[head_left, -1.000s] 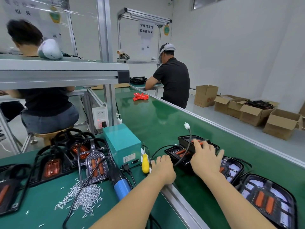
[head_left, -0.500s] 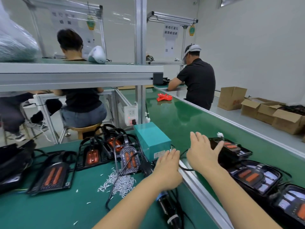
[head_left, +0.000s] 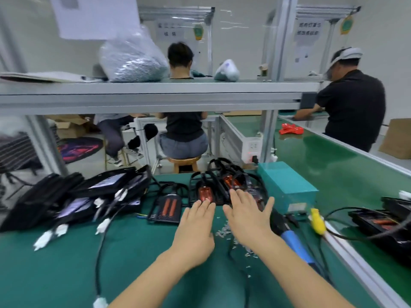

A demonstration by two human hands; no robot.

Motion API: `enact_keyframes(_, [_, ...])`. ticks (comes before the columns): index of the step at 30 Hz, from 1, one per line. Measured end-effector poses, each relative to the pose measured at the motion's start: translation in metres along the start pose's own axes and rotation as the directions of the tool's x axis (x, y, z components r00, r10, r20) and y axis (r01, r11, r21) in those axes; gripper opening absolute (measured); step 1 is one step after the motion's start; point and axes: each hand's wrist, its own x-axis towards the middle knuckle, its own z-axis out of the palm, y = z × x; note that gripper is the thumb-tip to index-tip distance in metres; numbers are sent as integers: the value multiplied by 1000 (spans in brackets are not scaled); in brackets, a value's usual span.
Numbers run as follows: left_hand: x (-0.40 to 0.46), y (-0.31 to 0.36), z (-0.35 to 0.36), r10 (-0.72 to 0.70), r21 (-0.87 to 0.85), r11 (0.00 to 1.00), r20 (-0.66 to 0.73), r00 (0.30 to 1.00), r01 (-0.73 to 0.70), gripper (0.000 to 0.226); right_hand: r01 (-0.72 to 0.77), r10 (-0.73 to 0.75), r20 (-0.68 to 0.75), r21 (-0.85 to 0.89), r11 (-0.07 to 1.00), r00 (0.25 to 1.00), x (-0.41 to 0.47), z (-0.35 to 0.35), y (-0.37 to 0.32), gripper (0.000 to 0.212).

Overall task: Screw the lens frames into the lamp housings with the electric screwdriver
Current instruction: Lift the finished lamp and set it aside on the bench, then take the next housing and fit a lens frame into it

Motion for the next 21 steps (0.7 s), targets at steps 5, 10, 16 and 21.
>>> enact_keyframes(5, [-29,-54,-20,-13,129,991,-258,966,47,62,86,-86,126,8,996,988,-3,31,-47,57])
enact_keyframes(10, [-45,-110,-58,-72,102,984,-525,848,147,63,111,-111,149,13,994,982,0,34,-72,57])
enact_keyframes(16, [-35,-188,-94,-354,-54,926,-464,812,373,70,169,-175,105,66,983,979,3,25,-103,56])
enact_keyframes(21, [-20,-221,-93,-338,157,903,-316,886,400,51,204,-214,91,110,973,973,-2,19,-119,54])
